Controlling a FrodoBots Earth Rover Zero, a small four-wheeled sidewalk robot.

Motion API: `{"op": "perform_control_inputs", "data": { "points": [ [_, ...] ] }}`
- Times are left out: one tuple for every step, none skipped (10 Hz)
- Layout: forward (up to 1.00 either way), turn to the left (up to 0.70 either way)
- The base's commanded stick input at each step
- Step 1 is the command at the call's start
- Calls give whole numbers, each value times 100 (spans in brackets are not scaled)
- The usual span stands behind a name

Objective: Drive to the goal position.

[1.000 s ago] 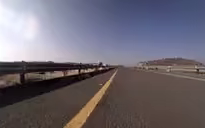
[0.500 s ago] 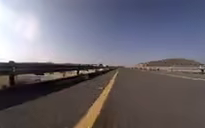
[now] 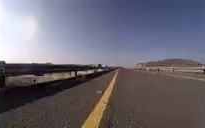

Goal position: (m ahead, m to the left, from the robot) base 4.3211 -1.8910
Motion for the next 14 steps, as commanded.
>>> {"op": "perform_control_inputs", "data": {
  "points": [
    [85, 0],
    [85, -3],
    [85, -11],
    [85, -19],
    [85, -28],
    [85, -34],
    [85, -34],
    [85, -34],
    [85, -34],
    [85, -34],
    [85, -34],
    [85, -34],
    [85, -34],
    [85, -34]
  ]
}}
